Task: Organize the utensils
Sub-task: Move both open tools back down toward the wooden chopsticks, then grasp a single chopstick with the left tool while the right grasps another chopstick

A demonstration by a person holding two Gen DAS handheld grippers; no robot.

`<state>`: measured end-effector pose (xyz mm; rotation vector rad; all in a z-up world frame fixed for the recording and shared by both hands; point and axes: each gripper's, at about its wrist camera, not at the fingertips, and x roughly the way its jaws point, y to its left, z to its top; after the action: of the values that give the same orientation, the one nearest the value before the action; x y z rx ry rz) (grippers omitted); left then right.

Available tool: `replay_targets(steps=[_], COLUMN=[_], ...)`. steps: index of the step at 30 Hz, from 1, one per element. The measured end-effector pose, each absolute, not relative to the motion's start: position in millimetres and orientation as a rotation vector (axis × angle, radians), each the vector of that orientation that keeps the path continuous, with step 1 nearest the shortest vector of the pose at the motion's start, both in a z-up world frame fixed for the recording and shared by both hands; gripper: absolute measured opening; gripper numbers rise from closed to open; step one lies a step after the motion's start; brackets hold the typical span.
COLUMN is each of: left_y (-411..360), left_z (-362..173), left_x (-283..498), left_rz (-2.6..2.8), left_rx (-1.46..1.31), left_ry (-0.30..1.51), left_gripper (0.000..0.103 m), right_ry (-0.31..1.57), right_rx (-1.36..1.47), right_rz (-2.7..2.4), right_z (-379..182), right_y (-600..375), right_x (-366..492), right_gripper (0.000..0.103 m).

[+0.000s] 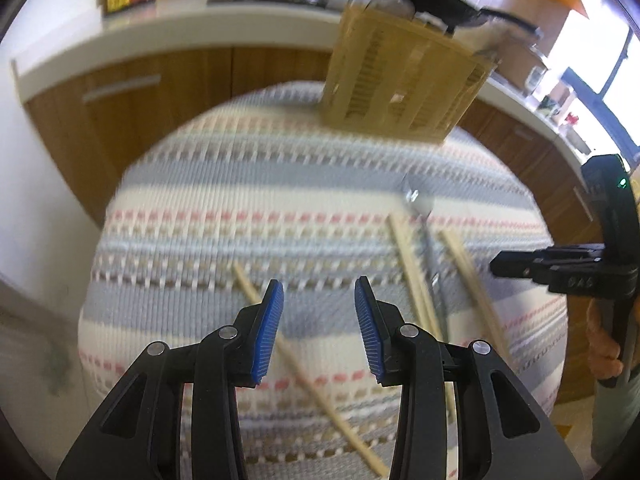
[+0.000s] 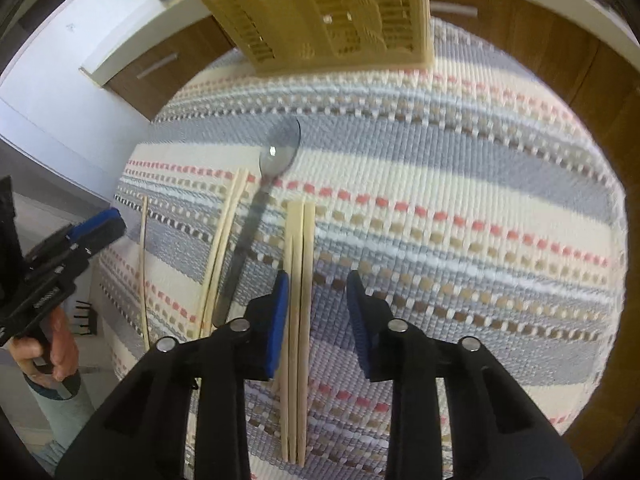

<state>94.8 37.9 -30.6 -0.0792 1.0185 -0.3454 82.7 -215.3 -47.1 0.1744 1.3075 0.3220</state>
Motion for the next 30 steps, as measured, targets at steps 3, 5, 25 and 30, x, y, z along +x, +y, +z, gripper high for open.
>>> replay_targets(steps=[3,5,25,30], left_y=[41,43,49,43], left_z=[-41,-45,-61,-61], left_x=[93,94,99,102], left_rz=[-0.311,-0.298,-0.234,-0.239], left_rx=[-0.067,-0.069,-0.074,-0.032], left_ry=[1.040,1.047,1.084,1.111], left_gripper=[0.036,0.036,0.036,0.038], right_ry=[1.336,1.329,1.256,1.292], right_rx=[0.201,0.185,-0.101,-0.155], right_rz=[0.329,0.331,0.275,0.266], right_z=[-58,-58,-65,-67], right_y=[-216,-215,-165,-155], right_x=[83,81,54,46], right_gripper=[0.022,0.020,0.018,0.018])
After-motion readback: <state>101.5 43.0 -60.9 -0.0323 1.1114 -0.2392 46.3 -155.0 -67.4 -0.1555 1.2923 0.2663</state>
